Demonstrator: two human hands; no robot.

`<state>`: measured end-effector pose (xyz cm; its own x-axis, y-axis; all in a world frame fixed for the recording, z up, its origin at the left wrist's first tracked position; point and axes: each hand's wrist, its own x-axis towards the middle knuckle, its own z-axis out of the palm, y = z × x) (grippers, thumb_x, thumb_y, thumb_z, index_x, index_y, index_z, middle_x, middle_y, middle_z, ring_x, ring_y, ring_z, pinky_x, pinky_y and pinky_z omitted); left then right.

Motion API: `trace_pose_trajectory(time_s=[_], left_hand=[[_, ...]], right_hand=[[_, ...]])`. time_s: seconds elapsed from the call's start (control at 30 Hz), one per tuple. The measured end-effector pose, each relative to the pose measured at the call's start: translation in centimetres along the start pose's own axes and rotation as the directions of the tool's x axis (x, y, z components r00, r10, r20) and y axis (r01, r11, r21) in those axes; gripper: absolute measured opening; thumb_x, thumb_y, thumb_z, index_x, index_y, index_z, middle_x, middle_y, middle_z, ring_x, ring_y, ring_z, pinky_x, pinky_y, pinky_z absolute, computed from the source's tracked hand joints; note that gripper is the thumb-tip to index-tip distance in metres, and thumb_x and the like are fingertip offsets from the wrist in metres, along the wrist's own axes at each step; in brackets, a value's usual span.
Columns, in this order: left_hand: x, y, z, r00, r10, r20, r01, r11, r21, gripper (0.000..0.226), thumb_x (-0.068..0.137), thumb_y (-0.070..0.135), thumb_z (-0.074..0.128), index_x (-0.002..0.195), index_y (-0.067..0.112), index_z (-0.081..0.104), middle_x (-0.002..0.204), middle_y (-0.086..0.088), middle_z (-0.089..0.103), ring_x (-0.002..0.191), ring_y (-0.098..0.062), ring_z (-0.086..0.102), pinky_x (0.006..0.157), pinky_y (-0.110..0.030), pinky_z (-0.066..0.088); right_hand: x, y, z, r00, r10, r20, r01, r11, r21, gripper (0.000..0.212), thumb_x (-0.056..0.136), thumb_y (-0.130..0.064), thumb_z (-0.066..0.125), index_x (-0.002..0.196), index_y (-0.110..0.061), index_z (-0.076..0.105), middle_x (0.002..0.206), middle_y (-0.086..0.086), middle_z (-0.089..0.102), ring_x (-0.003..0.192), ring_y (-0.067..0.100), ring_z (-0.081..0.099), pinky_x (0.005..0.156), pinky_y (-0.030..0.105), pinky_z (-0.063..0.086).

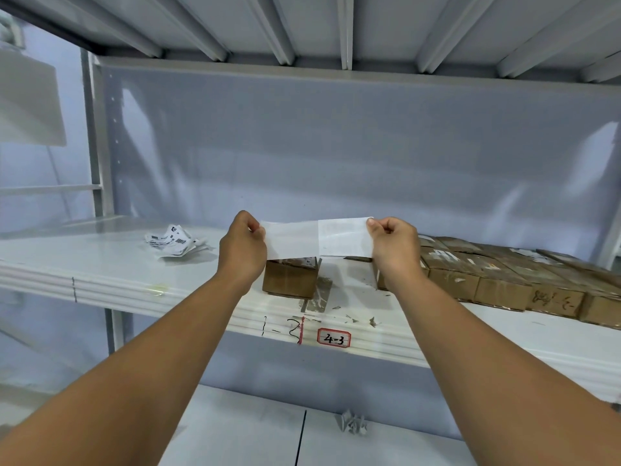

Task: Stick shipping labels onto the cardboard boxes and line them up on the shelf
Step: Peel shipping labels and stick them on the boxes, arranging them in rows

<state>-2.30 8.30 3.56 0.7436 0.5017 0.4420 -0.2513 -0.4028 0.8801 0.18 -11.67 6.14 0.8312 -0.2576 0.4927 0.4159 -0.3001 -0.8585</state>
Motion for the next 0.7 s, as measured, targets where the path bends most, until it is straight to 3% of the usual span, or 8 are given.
trace_pose_trajectory(time_s=[0.23, 0.47, 0.7], left_hand=[[0.4, -0.3, -0.7, 1.0, -0.021, -0.008, 0.022, 0.996, 0.091, 0.013, 0.098, 0.014, 0.037, 0.087, 0.017, 0.044, 0.089, -0.008, 0.052, 0.063, -0.02, 0.039, 0.047, -0.028, 0.027], [1.3, -1.5, -1.6, 0.998, -0.057, -0.028, 0.06, 0.991, 0.12, 0.012, 0.098, 0.015, 0.038, 0.089, 0.016, 0.046, 0.087, -0.008, 0.052, 0.062, -0.021, 0.037, 0.046, -0.026, 0.026], [3.0, -3.0, -2.9, 0.999, -0.03, -0.045, 0.037, 0.983, 0.181, 0.012, 0.097, 0.015, 0.039, 0.091, 0.013, 0.049, 0.084, -0.01, 0.052, 0.06, -0.022, 0.038, 0.048, -0.027, 0.03]], right_hand=[[0.1, 0.0, 0.5, 0.999, 0.04, -0.025, -0.04, 0.999, -0.008, 0.026, 0.094, -0.025, 0.058, 0.074, -0.008, 0.061, 0.06, 0.0, 0.05, 0.062, 0.018, 0.044, 0.065, 0.028, 0.037], [-0.2, 0.0, 1.0, 0.998, 0.047, -0.039, -0.048, 0.999, -0.016, 0.036, 0.094, -0.024, 0.057, 0.06, -0.014, 0.048, 0.056, -0.002, 0.042, 0.053, 0.014, 0.037, 0.061, 0.026, 0.033], [-0.1, -0.3, 1.7, 0.997, 0.063, -0.053, -0.065, 0.997, -0.033, 0.031, 0.095, -0.025, 0.056, 0.068, -0.011, 0.054, 0.06, 0.0, 0.048, 0.059, 0.018, 0.043, 0.063, 0.027, 0.036]])
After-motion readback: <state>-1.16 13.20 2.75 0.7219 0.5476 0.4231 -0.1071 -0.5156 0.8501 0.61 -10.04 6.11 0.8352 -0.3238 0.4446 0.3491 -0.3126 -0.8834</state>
